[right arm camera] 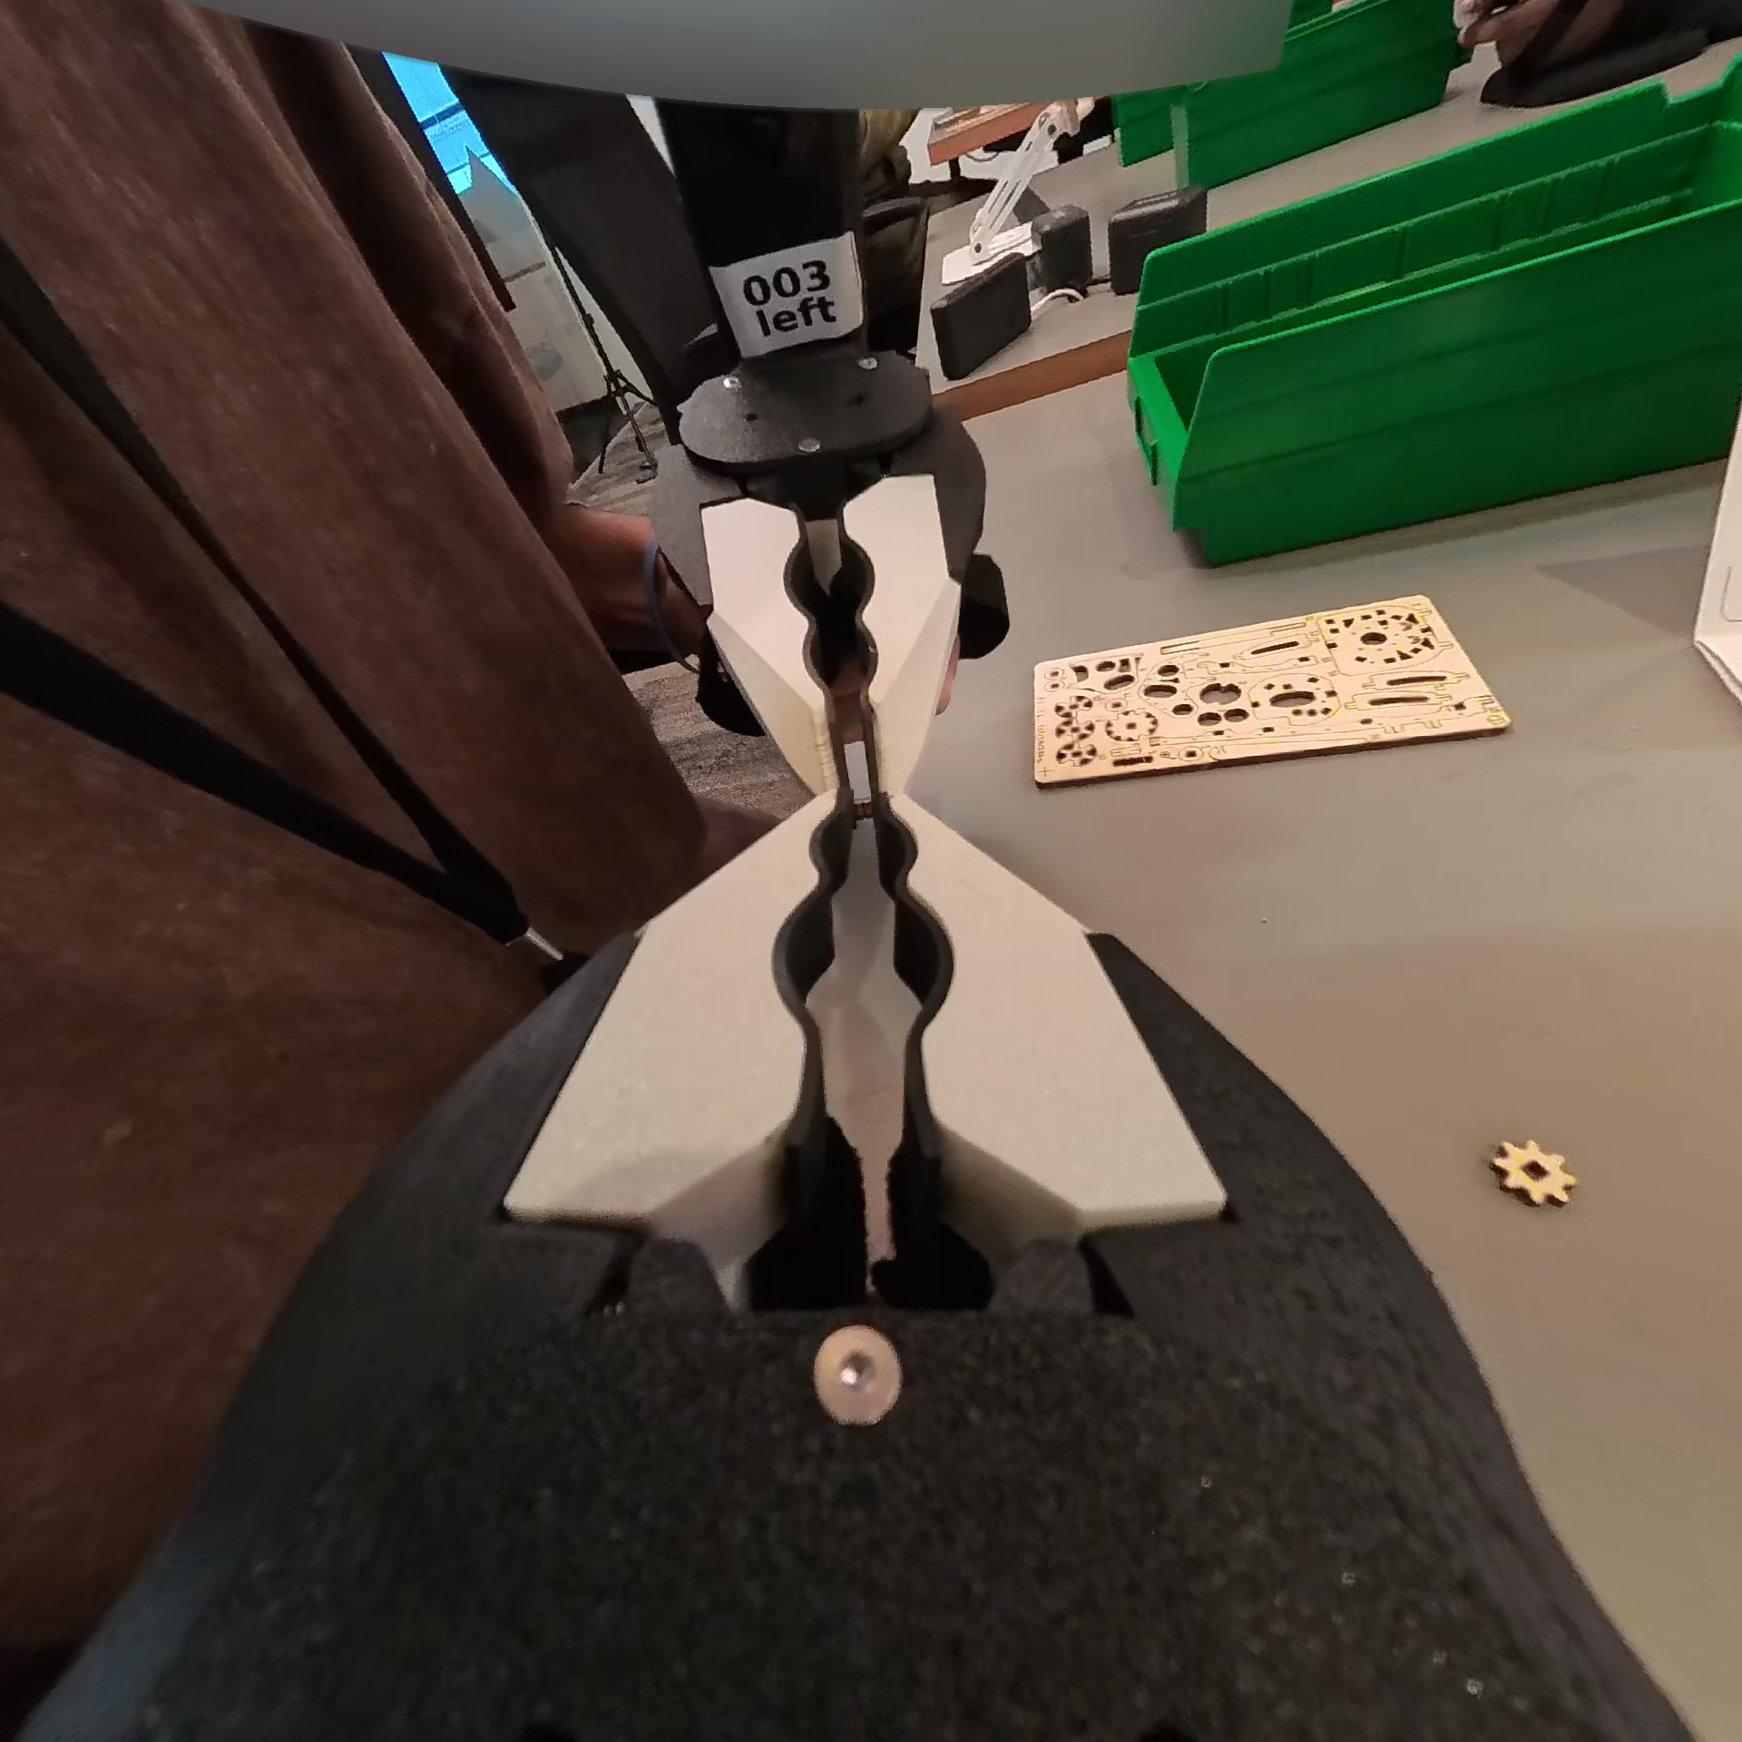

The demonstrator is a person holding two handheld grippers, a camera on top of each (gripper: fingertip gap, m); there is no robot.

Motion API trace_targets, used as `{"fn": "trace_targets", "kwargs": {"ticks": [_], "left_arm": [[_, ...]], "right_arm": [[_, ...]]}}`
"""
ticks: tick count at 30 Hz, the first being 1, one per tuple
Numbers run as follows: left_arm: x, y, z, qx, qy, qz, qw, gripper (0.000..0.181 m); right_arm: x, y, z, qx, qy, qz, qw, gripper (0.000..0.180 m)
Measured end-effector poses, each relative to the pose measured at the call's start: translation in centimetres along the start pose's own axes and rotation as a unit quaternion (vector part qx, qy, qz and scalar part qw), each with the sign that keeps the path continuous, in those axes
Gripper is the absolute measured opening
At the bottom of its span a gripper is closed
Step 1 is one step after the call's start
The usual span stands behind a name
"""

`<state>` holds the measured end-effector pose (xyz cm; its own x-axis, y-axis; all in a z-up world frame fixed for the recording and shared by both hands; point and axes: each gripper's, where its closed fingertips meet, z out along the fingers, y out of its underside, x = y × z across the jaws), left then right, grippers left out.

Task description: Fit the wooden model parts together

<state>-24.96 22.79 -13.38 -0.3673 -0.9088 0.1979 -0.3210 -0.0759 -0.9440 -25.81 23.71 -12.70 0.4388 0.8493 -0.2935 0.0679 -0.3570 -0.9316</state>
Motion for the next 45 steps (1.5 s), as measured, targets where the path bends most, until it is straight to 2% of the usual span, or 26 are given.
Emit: {"fn": "trace_targets", "kwargs": {"ticks": [15,17,19,23,26,31,36,39,43,44,45], "left_arm": [[0.5,-0.8,-0.2,0.022,0.008,0.004,1.0,0.006],[0.3,-0.4,-0.1,0.012,0.003,0.009,1.0,0.001],[-0.5,0.2,-0.3,-0.001,-0.018,0.012,1.0,0.001],[-2.5,2.0,-1.4,-0.044,-0.067,0.001,0.997,0.007],[-3.2,3.9,-1.8,-0.086,-0.104,0.008,0.991,0.008],[-2.8,5.4,-1.0,-0.129,-0.107,0.021,0.986,0.01],[-2.3,5.1,0.3,-0.13,-0.086,0.017,0.988,0.01],[-1.8,4.9,0.9,-0.127,-0.077,0.017,0.989,0.01],[-1.4,4.7,1.2,-0.128,-0.077,0.022,0.989,0.01],[-1.4,4.7,1.2,-0.128,-0.079,0.027,0.988,0.01],[-1.4,4.7,1.3,-0.129,-0.078,0.028,0.988,0.01]], "right_arm": [[-0.5,-0.7,-0.3,0.02,-0.018,0.002,1.0,0.0],[-0.1,-0.6,-0.4,0.018,-0.007,0.001,1.0,0.0],[1.8,-0.2,-1.1,0.017,0.04,0.01,0.999,0.0],[5.8,2.6,-4.6,-0.053,0.163,0.037,0.984,0.005],[5.6,4.7,-6.7,-0.105,0.203,0.037,0.973,0.01],[2.7,11.6,-9.2,-0.244,0.218,0.059,0.943,0.021],[3.3,12.6,-8.4,-0.245,0.29,0.018,0.925,0.023],[3.8,13.6,-8.2,-0.27,0.301,0.011,0.915,0.022],[3.5,13.7,-8.1,-0.269,0.301,0.014,0.915,0.015],[3.5,13.7,-8.0,-0.269,0.303,0.008,0.914,0.003],[3.6,13.7,-7.9,-0.267,0.305,-0.001,0.914,0.003]]}}
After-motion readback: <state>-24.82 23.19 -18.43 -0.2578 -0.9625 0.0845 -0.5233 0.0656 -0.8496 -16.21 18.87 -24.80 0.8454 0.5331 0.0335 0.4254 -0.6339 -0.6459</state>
